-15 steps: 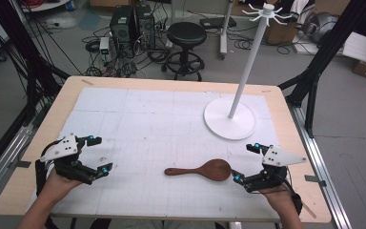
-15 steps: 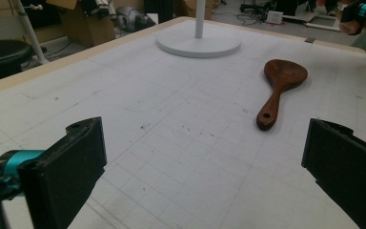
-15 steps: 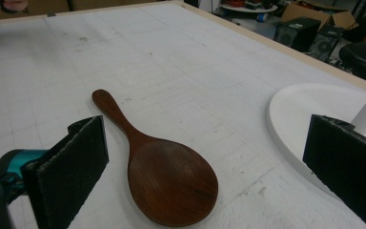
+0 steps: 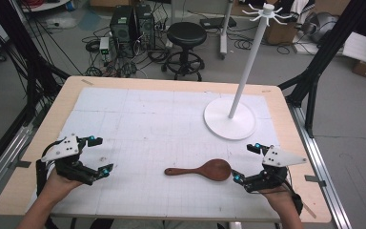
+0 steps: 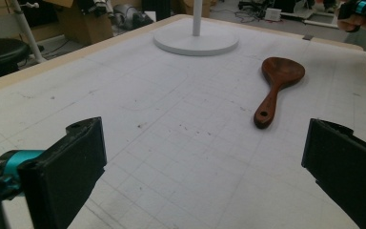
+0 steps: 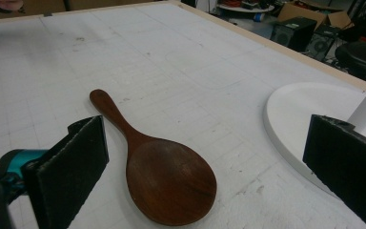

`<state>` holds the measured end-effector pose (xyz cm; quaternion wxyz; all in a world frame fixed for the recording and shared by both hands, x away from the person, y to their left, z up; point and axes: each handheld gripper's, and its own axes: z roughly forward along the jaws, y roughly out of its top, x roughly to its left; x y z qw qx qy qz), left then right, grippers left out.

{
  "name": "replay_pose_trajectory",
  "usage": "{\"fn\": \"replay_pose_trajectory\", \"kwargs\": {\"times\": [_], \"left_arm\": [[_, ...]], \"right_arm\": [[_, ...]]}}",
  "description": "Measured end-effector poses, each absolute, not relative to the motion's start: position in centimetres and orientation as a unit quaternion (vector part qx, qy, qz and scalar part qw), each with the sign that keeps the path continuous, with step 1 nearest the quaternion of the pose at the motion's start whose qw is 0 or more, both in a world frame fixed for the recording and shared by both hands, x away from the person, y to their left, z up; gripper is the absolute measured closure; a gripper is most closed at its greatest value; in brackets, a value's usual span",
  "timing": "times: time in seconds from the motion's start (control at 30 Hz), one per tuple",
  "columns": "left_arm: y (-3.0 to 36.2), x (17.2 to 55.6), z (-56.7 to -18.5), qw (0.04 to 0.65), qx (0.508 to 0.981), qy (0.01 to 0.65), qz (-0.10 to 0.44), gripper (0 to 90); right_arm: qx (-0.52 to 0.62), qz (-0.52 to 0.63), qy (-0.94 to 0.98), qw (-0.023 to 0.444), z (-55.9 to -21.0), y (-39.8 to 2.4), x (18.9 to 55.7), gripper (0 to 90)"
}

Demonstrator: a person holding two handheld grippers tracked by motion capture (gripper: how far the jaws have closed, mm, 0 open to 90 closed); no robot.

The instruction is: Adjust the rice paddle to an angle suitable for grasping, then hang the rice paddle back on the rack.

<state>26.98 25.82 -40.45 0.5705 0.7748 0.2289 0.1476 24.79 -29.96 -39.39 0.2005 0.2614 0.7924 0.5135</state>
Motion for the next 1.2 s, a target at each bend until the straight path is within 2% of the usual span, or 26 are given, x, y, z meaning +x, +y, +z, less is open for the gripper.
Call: {"fn": "replay_pose_trajectory", "kwargs": {"times": [1.2], "left_arm": [[26.06,26.62,-40.07,0.574,0.772,0.228,0.149,1.7]], "right_arm": [[0.245,0.517,0.795,0.201,-38.89,-30.15,24.92,0.3]]}}
